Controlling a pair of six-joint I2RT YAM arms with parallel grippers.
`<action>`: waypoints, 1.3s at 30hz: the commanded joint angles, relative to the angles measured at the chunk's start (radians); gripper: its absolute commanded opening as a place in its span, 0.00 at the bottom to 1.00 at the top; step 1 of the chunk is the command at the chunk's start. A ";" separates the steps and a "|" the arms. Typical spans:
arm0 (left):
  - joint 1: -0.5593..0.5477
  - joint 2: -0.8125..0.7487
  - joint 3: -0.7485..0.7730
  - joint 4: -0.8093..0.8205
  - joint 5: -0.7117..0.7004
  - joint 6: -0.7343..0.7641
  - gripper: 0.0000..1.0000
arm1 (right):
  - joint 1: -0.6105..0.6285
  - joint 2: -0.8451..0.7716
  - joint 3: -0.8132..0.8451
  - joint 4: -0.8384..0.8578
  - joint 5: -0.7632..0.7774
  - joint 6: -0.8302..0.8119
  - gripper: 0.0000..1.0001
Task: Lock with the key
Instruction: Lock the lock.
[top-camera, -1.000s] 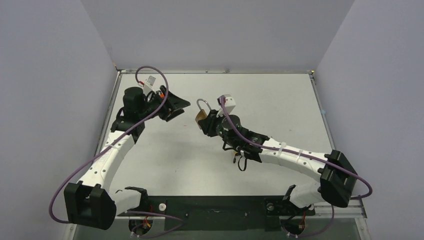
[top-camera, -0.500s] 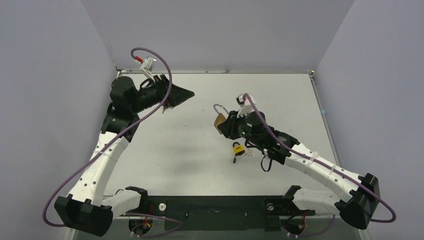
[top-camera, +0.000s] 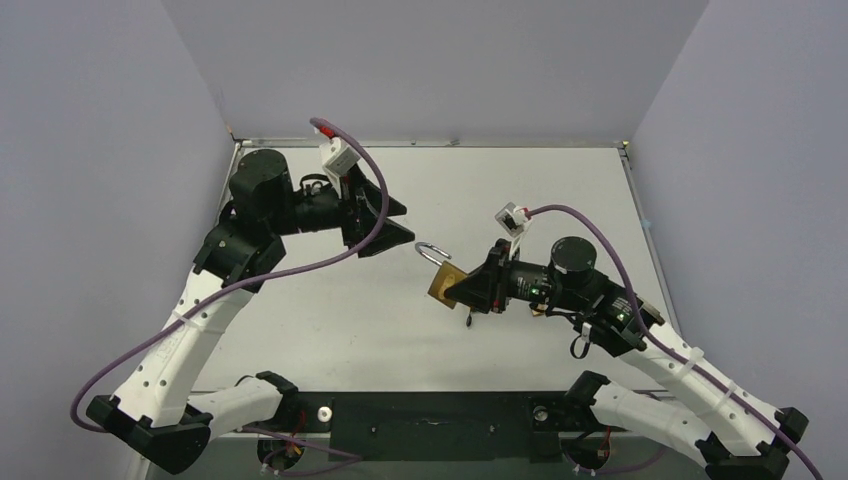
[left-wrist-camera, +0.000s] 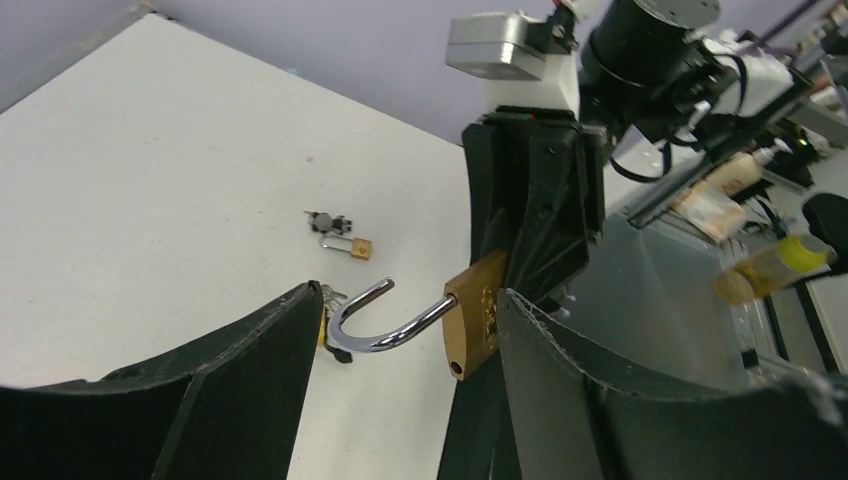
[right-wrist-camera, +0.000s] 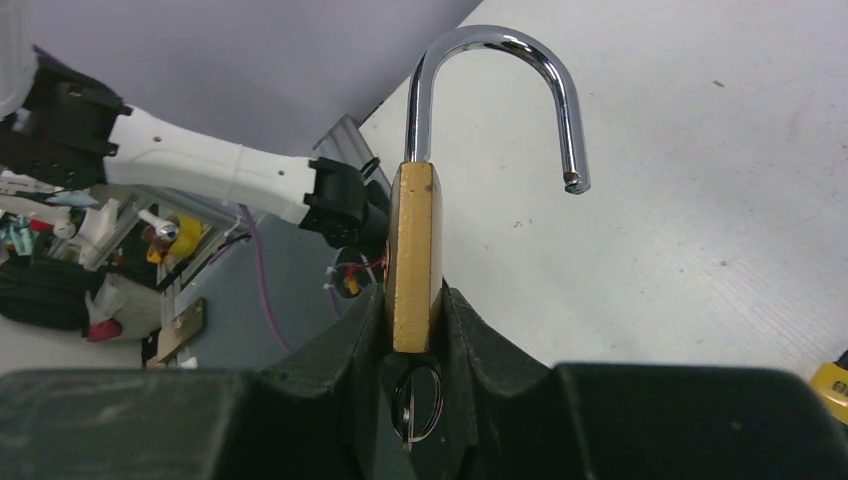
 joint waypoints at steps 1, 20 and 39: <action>-0.026 -0.008 0.048 -0.001 0.163 0.056 0.62 | -0.004 -0.063 0.083 0.101 -0.121 0.044 0.00; -0.085 -0.029 -0.043 0.292 0.398 -0.151 0.61 | -0.001 -0.147 0.130 0.114 -0.205 0.108 0.00; -0.106 -0.002 -0.086 0.350 0.382 -0.192 0.54 | 0.000 -0.148 0.146 0.171 -0.208 0.149 0.00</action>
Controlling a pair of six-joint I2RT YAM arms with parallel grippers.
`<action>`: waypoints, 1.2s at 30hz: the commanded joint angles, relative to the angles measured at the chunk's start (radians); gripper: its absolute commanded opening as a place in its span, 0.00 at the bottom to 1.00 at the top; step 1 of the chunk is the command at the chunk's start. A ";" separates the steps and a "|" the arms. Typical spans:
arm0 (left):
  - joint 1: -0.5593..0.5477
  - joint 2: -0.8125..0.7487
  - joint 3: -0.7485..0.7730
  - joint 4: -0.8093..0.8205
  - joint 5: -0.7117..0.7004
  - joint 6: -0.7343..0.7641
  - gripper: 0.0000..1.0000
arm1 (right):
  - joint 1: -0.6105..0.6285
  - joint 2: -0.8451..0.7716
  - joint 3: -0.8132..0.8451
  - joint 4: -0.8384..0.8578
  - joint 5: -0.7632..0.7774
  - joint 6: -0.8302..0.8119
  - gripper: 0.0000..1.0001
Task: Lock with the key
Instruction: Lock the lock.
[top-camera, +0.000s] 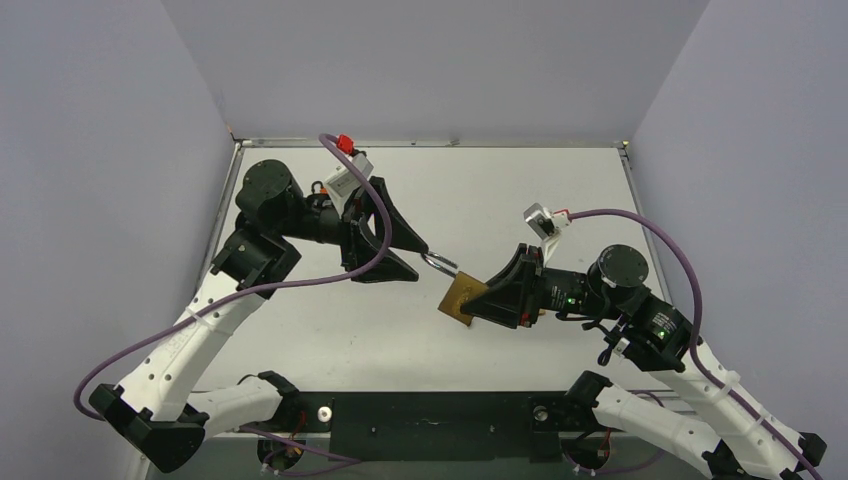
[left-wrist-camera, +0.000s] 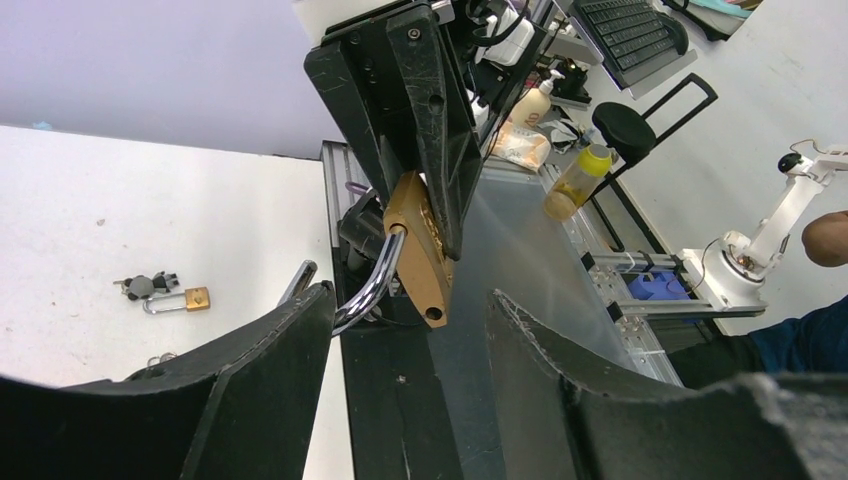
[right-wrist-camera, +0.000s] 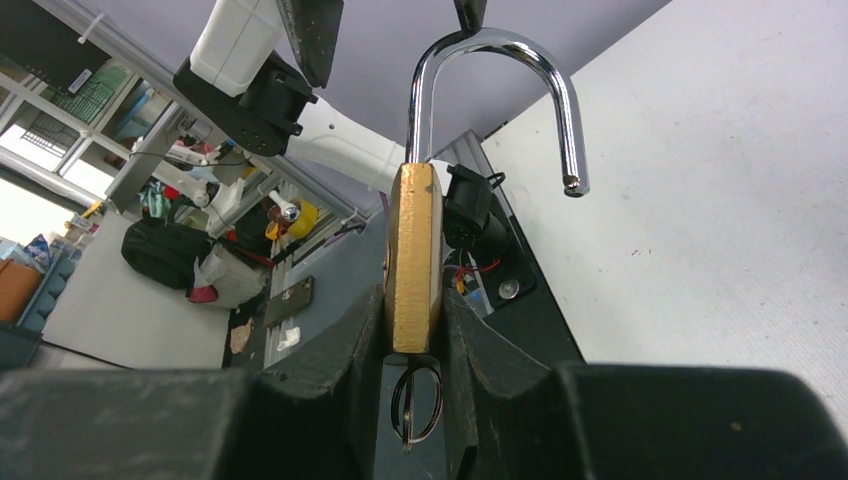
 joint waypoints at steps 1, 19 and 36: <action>-0.007 0.003 0.001 0.015 -0.014 0.020 0.54 | 0.001 -0.024 0.057 0.183 -0.018 0.035 0.00; -0.057 -0.006 -0.022 -0.087 -0.084 0.079 0.31 | 0.000 -0.030 0.076 0.139 0.067 -0.015 0.00; -0.057 -0.007 0.004 -0.192 -0.145 0.088 0.16 | 0.001 -0.037 0.096 0.030 0.145 -0.109 0.00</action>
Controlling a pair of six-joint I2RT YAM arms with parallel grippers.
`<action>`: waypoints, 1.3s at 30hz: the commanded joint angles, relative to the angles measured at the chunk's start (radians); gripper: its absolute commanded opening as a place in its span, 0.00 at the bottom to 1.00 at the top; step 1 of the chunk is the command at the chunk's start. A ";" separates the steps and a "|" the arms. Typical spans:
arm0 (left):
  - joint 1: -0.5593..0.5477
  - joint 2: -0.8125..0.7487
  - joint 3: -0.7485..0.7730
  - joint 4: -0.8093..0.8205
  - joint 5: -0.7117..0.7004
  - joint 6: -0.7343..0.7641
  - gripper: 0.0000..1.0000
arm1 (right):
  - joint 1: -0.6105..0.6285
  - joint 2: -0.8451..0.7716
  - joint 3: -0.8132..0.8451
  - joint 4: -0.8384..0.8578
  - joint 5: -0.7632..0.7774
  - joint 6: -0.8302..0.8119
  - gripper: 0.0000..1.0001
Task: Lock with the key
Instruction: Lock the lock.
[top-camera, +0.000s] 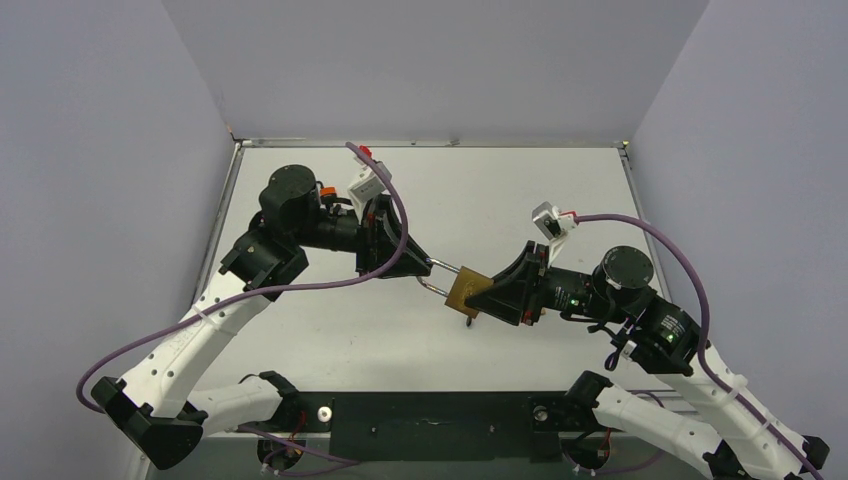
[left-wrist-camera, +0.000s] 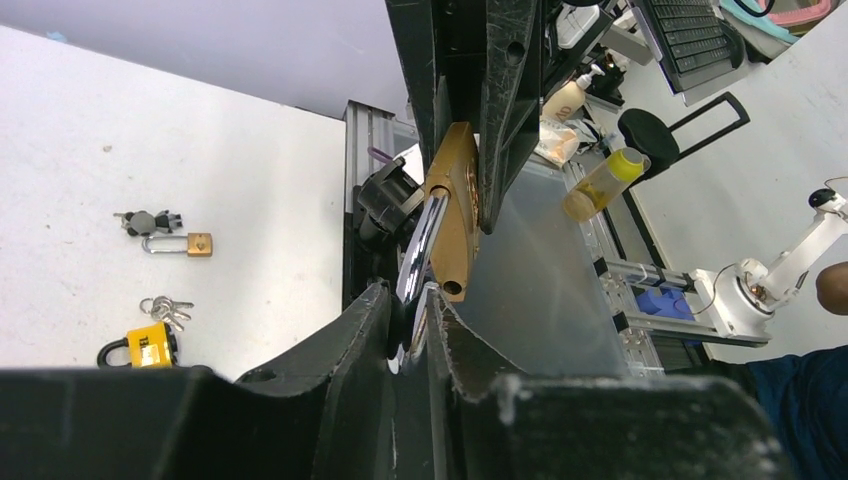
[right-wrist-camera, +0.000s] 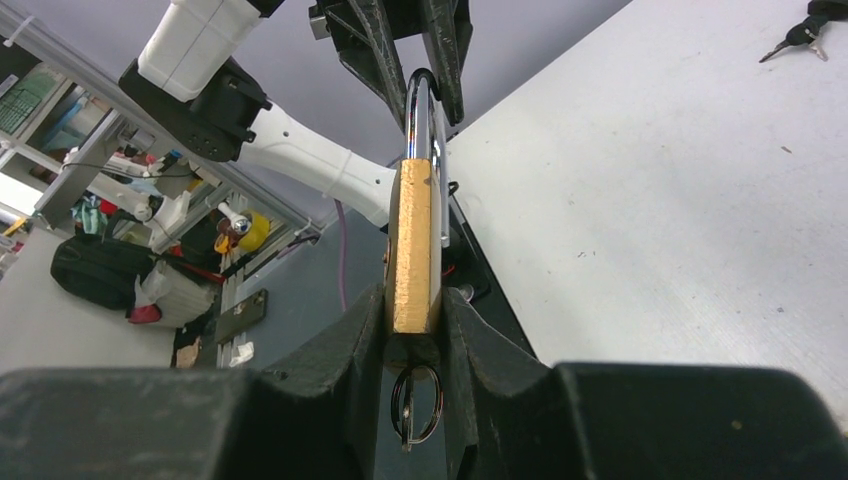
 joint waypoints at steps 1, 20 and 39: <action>-0.007 -0.015 0.029 -0.018 -0.006 -0.011 0.16 | -0.001 -0.025 0.071 0.089 0.062 -0.044 0.00; -0.029 0.015 0.037 -0.042 -0.035 -0.061 0.02 | -0.001 -0.028 0.070 0.064 0.089 -0.100 0.00; -0.116 -0.043 0.060 -0.192 -0.348 0.051 0.00 | -0.004 0.028 0.038 0.293 -0.027 0.047 0.00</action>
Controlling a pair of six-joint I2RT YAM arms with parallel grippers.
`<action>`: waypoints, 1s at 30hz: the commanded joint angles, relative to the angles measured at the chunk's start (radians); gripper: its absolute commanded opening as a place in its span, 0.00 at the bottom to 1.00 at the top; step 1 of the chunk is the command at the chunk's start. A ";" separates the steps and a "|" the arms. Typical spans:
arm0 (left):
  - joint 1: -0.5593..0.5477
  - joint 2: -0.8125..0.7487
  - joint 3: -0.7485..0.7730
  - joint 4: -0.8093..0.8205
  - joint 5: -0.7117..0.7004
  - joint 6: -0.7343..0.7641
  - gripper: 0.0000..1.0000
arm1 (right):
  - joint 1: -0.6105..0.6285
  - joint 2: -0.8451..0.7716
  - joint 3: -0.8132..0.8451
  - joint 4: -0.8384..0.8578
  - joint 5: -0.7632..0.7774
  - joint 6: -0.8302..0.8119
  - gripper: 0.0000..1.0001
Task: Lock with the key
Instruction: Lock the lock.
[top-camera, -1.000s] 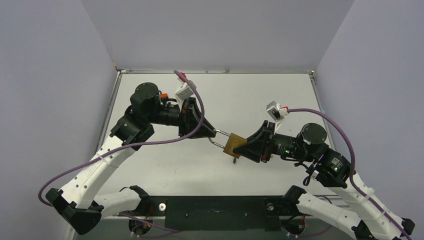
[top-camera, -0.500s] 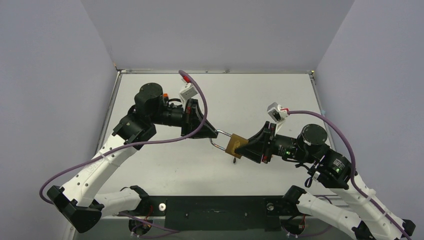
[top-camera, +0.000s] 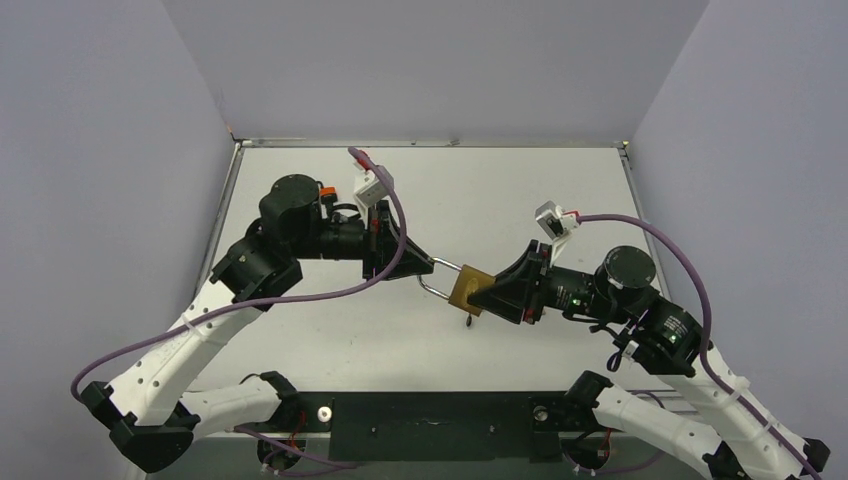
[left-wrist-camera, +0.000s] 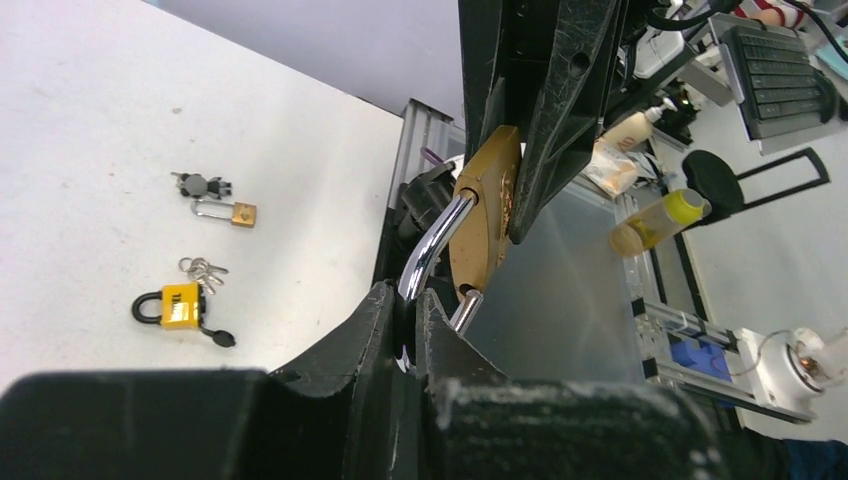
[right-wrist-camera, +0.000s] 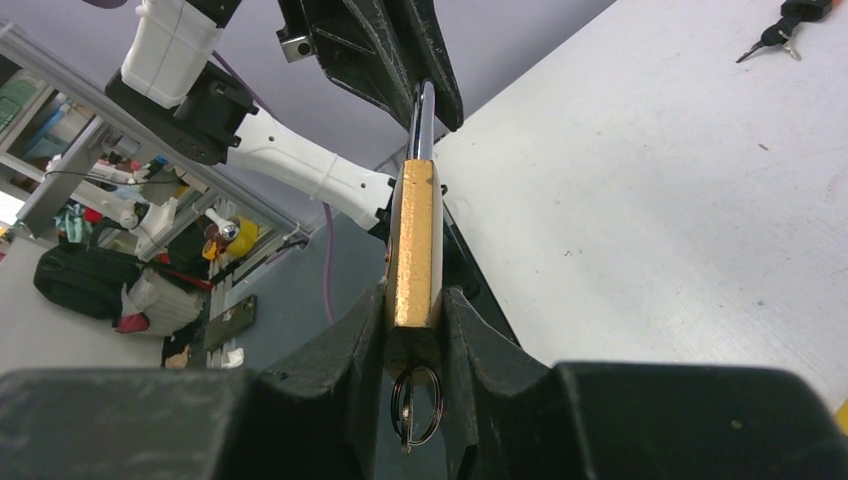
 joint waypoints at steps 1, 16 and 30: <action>-0.035 -0.019 0.035 -0.048 -0.105 0.035 0.00 | -0.003 0.031 0.029 0.335 -0.059 0.071 0.00; -0.076 -0.053 0.024 -0.032 -0.196 -0.038 0.00 | -0.004 0.092 0.039 0.399 0.017 0.061 0.00; -0.169 -0.042 -0.022 0.014 -0.307 -0.120 0.00 | 0.055 0.190 0.074 0.462 0.125 0.009 0.00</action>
